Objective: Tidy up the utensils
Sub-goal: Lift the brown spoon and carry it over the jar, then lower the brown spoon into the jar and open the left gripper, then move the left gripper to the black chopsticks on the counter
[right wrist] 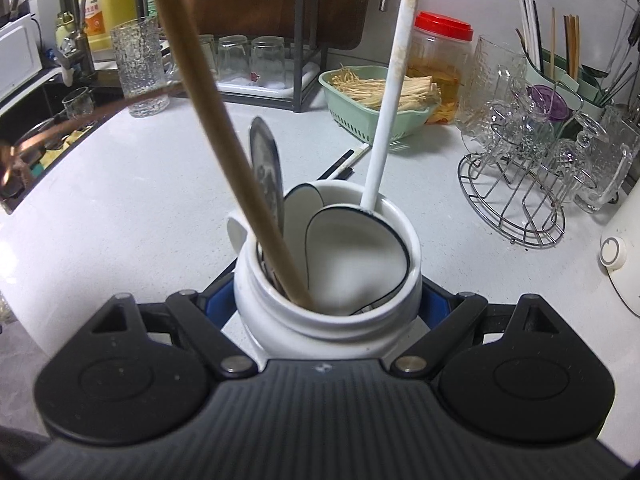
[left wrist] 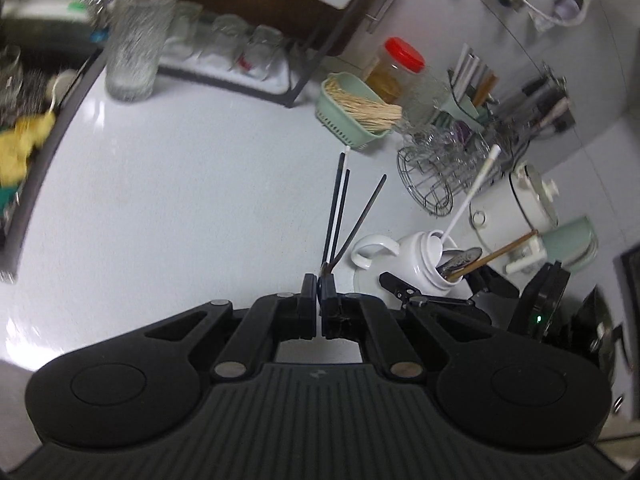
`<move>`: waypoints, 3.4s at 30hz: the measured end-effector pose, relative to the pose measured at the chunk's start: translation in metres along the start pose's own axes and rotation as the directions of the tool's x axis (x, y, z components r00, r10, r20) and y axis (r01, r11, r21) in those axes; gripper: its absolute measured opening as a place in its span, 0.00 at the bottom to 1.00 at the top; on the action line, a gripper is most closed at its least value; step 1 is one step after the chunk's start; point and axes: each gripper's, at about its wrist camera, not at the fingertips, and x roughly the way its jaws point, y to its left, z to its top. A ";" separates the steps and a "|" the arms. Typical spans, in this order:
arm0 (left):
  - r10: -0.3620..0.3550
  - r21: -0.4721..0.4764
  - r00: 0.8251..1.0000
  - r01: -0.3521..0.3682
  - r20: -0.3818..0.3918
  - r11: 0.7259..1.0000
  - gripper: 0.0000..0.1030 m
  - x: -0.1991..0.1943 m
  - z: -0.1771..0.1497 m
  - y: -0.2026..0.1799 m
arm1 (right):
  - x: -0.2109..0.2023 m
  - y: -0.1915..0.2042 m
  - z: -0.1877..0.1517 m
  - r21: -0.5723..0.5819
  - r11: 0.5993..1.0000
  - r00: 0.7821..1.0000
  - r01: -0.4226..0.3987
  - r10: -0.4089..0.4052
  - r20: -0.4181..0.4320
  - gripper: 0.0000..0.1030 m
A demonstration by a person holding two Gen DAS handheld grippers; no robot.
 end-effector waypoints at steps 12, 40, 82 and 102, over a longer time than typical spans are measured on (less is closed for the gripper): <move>0.135 0.389 0.980 -0.069 -0.146 0.919 0.02 -0.028 0.059 -0.092 | 0.002 -0.007 0.002 -0.074 0.995 0.998 -0.067 0.066 -0.003 0.89; 0.329 0.765 0.900 0.008 -0.286 0.644 0.02 0.075 0.079 -0.234 | 0.001 -0.017 -0.003 -0.185 0.968 0.984 -0.169 0.176 0.022 0.89; 0.135 0.262 0.986 -0.106 -0.097 0.959 0.04 0.230 0.046 -0.068 | -0.001 -0.057 -0.005 -0.061 0.997 0.998 -0.054 0.054 0.010 0.89; 0.223 0.188 0.975 -0.216 -0.017 0.958 0.08 0.269 0.054 -0.070 | 0.000 -0.068 -0.005 -0.099 0.990 0.995 -0.096 0.097 0.002 0.89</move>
